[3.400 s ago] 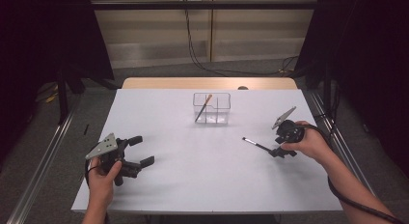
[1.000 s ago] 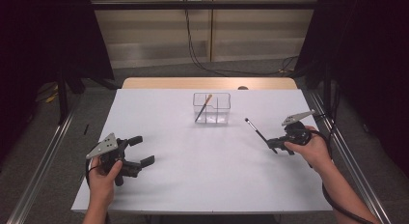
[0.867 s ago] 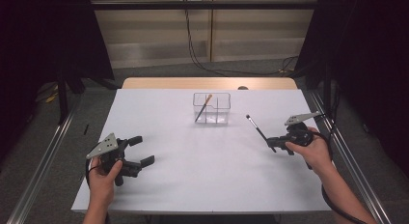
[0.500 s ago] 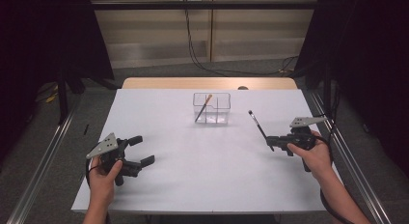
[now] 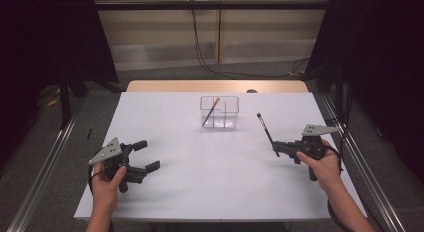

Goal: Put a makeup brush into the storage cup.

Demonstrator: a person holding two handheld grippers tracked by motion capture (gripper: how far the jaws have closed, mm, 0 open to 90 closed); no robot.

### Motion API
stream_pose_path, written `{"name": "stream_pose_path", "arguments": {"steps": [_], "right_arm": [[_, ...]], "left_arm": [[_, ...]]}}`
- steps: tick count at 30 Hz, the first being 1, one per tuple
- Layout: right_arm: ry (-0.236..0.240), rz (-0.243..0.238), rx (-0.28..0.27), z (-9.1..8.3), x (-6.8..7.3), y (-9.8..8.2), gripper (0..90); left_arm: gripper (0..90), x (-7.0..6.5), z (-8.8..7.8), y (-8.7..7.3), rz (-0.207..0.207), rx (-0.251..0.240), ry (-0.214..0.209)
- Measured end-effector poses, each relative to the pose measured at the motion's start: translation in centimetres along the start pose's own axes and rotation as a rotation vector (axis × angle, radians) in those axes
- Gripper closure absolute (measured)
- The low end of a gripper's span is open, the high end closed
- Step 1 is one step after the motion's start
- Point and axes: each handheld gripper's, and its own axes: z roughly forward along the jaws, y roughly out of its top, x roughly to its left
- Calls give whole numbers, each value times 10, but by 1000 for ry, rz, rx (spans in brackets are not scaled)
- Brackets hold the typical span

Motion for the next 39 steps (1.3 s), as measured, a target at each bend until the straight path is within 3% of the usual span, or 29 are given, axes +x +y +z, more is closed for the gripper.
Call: {"name": "stream_pose_path", "arguments": {"steps": [20, 39], "right_arm": [[50, -20, -75, 8, 9, 0, 851], [107, -44, -102, 21, 24, 5, 851]], "left_arm": [[28, -1, -1, 1, 3, -5, 5], [27, -3, 6, 2, -5, -14, -9]]}}
